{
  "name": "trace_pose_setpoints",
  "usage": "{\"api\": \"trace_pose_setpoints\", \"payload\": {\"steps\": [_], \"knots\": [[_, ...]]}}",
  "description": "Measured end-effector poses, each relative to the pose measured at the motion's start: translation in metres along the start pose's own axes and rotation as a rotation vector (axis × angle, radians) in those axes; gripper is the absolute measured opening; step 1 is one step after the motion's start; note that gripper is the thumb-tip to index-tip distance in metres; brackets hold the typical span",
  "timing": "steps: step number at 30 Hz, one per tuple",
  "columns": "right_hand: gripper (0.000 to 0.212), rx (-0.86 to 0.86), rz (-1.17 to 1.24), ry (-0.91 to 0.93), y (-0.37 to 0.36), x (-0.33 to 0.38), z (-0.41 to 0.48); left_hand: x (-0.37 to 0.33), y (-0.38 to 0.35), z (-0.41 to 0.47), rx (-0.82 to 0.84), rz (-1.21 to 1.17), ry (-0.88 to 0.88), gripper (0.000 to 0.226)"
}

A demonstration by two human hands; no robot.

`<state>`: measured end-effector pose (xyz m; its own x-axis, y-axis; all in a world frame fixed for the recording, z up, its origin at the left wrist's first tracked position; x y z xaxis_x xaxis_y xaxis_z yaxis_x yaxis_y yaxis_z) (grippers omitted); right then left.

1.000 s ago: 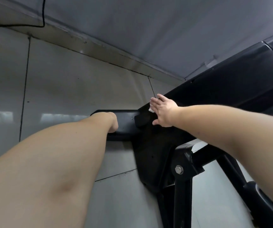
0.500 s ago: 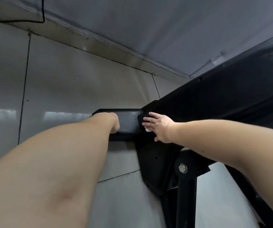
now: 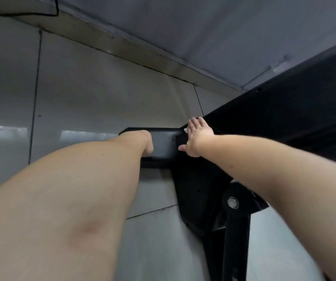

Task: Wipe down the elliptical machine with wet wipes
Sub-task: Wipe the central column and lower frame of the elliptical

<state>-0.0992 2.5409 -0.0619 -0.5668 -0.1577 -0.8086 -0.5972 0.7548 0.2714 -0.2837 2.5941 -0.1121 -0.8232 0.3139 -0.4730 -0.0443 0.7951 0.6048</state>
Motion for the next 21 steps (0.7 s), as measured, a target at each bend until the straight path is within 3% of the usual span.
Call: {"api": "trace_pose_setpoints", "payload": {"steps": [3,12,21], "knots": [[0.09,0.009,0.118,-0.004,-0.003,0.026,0.005,0.007,0.006,0.004,-0.019,-0.03,0.016,0.019],[0.093,0.083,0.011,-0.301,-0.057,0.092,-0.026,0.002,-0.008,0.015,0.01,-0.078,-0.001,0.022],[0.096,0.149,-0.392,-0.012,-0.158,0.151,-0.085,0.015,-0.006,0.012,0.015,-0.069,-0.006,0.02]]}}
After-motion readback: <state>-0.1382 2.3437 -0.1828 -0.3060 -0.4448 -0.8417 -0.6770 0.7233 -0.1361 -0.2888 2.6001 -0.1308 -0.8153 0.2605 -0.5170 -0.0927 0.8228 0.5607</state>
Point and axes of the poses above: each hand's wrist, its own z-axis towards the middle knuckle, its own y-axis out of the back of the hand, x = y × z, the point moved 3 cm from there along z, towards the middle knuckle, and after that the axes turned 2 degrees about y, right-handed, at the moved point
